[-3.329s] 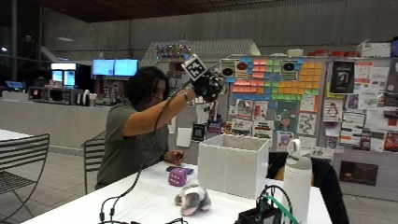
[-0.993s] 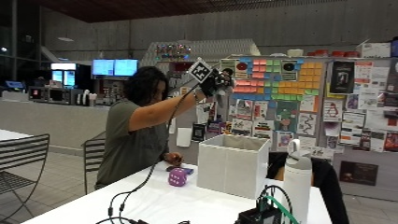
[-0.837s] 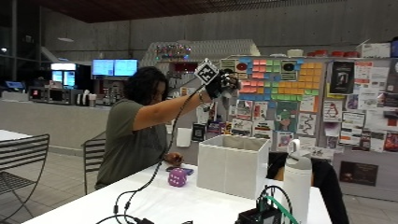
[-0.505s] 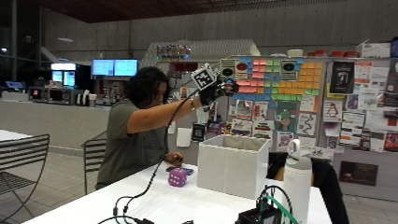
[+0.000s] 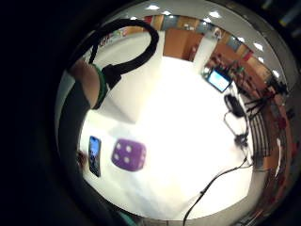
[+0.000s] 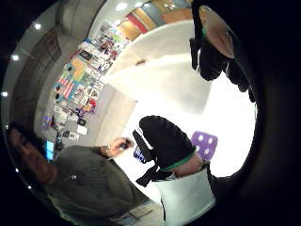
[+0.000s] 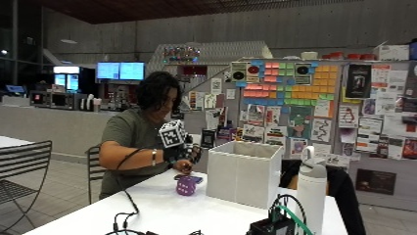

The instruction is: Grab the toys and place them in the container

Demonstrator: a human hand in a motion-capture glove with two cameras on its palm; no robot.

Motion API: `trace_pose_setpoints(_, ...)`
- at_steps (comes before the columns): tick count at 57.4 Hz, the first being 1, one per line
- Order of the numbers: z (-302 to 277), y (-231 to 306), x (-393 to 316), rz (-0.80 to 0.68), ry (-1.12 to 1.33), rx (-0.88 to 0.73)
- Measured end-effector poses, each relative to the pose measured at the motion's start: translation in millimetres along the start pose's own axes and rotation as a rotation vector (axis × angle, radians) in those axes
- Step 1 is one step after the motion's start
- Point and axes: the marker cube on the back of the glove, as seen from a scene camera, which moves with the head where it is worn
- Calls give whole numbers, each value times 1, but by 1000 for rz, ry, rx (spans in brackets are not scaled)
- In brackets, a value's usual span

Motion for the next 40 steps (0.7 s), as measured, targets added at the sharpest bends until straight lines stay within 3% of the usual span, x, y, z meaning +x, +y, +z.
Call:
trace_pose_setpoints(2, 13, 7, -5, 130, -98, -20)
trace_pose_setpoints(4, 27, 14, -4, 159, -148, -33)
trace_pose_setpoints(9, 59, 28, 3, 142, -165, -85)
trace_pose_setpoints(15, 92, 33, 6, 124, -21, -134)
trace_pose_setpoints(19, 112, 38, 6, 24, 53, -150)
trace_pose_setpoints(22, 121, 44, 11, -71, 127, -98)
trace_pose_setpoints(28, 121, 46, 1, 33, 59, 52)
trace_pose_setpoints(33, 117, 52, 14, -106, 155, 113)
trace_pose_setpoints(40, 85, 54, 24, -140, 128, 150)
